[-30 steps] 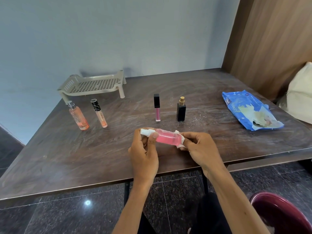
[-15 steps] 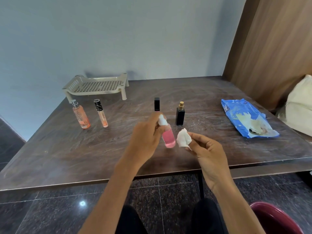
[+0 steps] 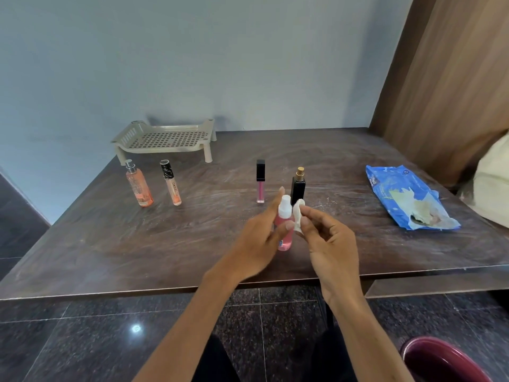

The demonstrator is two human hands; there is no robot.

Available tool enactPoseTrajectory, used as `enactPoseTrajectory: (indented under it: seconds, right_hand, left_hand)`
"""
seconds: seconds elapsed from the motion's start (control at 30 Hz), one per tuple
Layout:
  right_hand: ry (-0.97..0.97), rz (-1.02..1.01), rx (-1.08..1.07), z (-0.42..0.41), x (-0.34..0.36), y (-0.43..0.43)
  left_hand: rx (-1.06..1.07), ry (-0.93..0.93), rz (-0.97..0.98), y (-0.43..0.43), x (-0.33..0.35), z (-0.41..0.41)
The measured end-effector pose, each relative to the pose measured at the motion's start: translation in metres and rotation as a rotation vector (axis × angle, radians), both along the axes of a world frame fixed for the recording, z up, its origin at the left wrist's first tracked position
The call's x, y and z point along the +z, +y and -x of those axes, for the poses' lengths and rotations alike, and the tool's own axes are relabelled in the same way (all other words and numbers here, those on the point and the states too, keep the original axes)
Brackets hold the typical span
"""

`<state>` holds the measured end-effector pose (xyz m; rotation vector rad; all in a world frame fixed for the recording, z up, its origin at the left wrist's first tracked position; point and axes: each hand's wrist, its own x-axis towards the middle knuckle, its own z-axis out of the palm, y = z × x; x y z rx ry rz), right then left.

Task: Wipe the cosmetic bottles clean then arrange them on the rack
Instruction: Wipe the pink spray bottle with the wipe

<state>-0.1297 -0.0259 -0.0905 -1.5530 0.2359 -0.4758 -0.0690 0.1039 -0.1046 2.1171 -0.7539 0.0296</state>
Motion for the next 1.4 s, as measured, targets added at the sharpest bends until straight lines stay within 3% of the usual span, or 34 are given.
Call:
enactPoseTrajectory:
  seconds: [0.27, 0.37, 0.73, 1.0, 1.23, 1.4]
  right_hand:
    - [-0.043, -0.373, 0.118, -0.004, 0.003, -0.005]
    - [-0.043, -0.388, 0.139, -0.006, 0.006, -0.007]
    - [-0.009, 0.14, 0.024, -0.008, -0.003, -0.009]
    - [-0.044, 0.247, -0.114, -0.01, -0.013, 0.002]
    - [0.065, 0.362, 0.018, -0.032, 0.001, -0.017]
    - [-0.115, 0.526, -0.09, -0.016, -0.006, -0.004]
  left_hand:
    - [0.025, -0.039, 0.145, -0.001, -0.018, 0.006]
    - [0.044, -0.072, 0.159, 0.0, -0.018, 0.007]
    - [0.086, -0.069, 0.17, 0.0, -0.023, 0.006]
    - [0.08, -0.04, 0.23, 0.001, -0.024, 0.004]
    - [0.086, -0.047, 0.22, 0.001, -0.029, 0.001]
    - [0.089, -0.015, 0.245, 0.0, -0.029, 0.003]
